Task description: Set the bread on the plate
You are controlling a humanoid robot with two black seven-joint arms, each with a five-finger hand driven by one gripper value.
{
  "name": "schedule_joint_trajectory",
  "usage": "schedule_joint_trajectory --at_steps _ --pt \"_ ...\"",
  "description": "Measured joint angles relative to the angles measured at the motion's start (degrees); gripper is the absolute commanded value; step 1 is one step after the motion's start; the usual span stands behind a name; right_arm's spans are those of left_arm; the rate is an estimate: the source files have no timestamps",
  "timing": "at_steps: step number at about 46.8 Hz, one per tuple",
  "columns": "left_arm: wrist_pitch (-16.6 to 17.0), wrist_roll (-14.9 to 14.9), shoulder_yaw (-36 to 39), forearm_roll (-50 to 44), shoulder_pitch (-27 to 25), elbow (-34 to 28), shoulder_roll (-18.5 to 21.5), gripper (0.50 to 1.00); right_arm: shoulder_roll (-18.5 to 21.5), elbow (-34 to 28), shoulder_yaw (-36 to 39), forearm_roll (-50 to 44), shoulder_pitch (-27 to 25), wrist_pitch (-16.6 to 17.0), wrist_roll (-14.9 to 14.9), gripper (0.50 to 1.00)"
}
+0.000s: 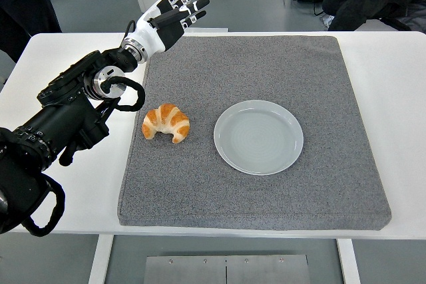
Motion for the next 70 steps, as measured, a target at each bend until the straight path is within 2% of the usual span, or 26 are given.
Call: schedule_joint_trajectory --at_steps 26,34,46,52,56,61,66,70 --pt "0.17 0.04 -0.21 -0.05 -0.34 -1.1 0.0 0.998 0.0 0.0 0.02 0.02 -0.02 0.0 0.0 1.0" --pt "-1.05 0.64 0.15 -0.04 -0.33 -1.4 0.0 0.998 0.0 0.0 -0.01 0.03 -0.01 0.0 0.0 1.0" --pt "-1.13 0.3 0.43 0.09 -0.85 -2.19 0.0 0.998 0.0 0.0 0.0 0.02 -0.02 0.0 0.0 1.0" --pt "-0.88 0.64 0.72 0.39 -0.34 -6.5 2.07 0.998 0.0 0.0 0.0 0.02 -0.01 0.0 0.0 1.0" --pt "0.18 1.87 2.24 0.98 0.01 -11.32 4.1 0.998 0.0 0.0 0.01 0.0 -0.04 0.0 0.01 1.0" --pt "4.32 3.76 6.17 1.06 0.96 -18.42 8.04 0.998 0.0 0.0 0.0 0.01 -0.03 0.0 0.0 1.0" --pt "8.36 3.93 8.63 1.15 1.45 -26.69 12.07 0.998 0.0 0.0 -0.02 0.02 0.0 0.0 0.01 1.0" --pt "10.26 3.99 9.04 1.21 1.85 -31.83 14.29 0.998 0.0 0.0 -0.02 0.05 -0.01 0.0 0.0 1.0"
